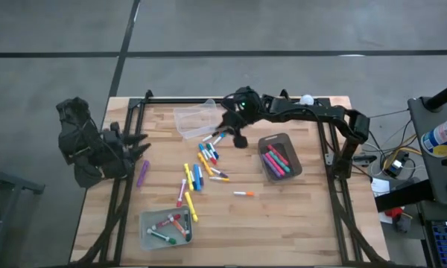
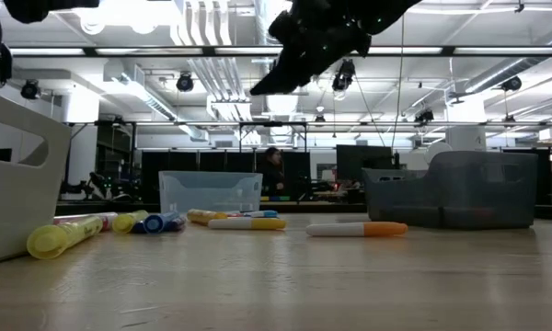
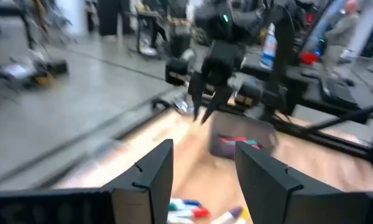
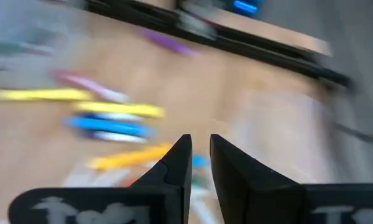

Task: Pick & Place Markers
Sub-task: Put the purple highlighter pen into the black bin

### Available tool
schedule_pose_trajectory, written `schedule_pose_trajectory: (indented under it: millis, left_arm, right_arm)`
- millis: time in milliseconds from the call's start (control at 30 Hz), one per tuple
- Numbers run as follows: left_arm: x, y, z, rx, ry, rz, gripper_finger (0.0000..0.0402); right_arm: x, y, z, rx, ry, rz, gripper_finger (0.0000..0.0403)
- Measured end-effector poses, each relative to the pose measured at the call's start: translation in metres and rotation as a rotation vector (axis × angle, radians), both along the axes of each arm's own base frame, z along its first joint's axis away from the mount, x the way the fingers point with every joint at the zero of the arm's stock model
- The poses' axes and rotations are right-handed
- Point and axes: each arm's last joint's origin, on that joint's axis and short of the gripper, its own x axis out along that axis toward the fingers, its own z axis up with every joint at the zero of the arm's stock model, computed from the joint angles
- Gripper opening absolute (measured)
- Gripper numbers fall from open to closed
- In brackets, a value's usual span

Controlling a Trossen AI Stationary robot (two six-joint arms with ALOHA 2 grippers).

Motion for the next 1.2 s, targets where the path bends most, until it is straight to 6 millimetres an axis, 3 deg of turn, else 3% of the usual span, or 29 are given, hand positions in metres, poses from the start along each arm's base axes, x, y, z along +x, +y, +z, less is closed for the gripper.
schedule_pose_trajectory:
  millis: [200,400,633,767,1200]
  left_arm:
    - [0.008,-0.011,-0.005,0.002,-0.062,0.030,0.0165]
    - [0.013,-0.014,-0.010,0.015,-0.118,0.110,0.0165]
    - [0.034,-0.017,-0.030,-0.165,0.019,0.029,0.0165]
    - [0.046,-0.009,-0.035,-0.279,0.041,0.067,0.0165]
    - [0.092,0.025,-0.067,-0.722,0.367,0.168,0.0165]
  right_arm:
    - [-0.005,0.010,-0.007,0.172,-0.027,0.267,0.0052]
    - [-0.007,0.014,-0.022,0.202,0.001,0.277,0.0052]
    - [-0.012,0.016,-0.037,0.272,0.065,0.238,0.0052]
    - [-0.012,0.015,-0.038,0.249,0.067,0.213,0.0052]
    - [-0.014,0.016,-0.045,0.241,0.085,0.199,0.0052]
